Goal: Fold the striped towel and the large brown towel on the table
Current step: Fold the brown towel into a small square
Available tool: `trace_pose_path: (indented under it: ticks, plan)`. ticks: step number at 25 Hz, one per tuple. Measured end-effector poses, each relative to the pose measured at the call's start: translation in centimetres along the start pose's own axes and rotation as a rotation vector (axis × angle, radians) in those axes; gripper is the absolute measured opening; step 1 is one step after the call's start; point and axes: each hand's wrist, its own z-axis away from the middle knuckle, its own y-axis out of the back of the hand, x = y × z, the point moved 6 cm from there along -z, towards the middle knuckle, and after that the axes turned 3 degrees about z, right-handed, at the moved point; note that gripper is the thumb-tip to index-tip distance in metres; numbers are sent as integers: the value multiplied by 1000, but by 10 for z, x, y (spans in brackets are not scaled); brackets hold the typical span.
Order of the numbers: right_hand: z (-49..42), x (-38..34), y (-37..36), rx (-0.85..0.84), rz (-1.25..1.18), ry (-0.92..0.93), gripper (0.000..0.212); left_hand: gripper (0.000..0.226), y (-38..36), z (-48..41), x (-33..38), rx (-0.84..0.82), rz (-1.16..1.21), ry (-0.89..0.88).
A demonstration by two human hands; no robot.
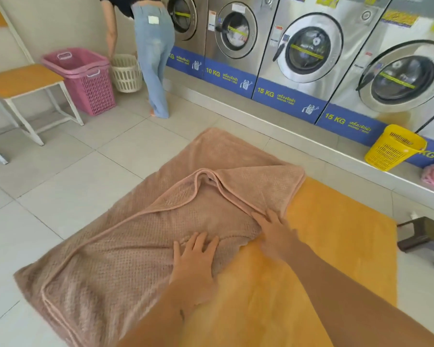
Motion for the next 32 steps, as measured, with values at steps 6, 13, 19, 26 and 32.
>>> trace_pose_path:
  ticks: [6,13,19,26,32]
  plan:
    - [21,21,-5,80,77,83,71,64,-16,35,49,79,140,52]
    - [78,96,-20,47,148,139,66,67,-72,99,137,63,122,102]
    - [99,136,-20,232,125,164,71,59,-56,110,161,53,168,127]
    - [76,138,-14,340,307,215,73,49,7,38,160,396,-52,-32]
    - [52,128,40,561,173,315,25,70,24,-39,138,360,-326,-110]
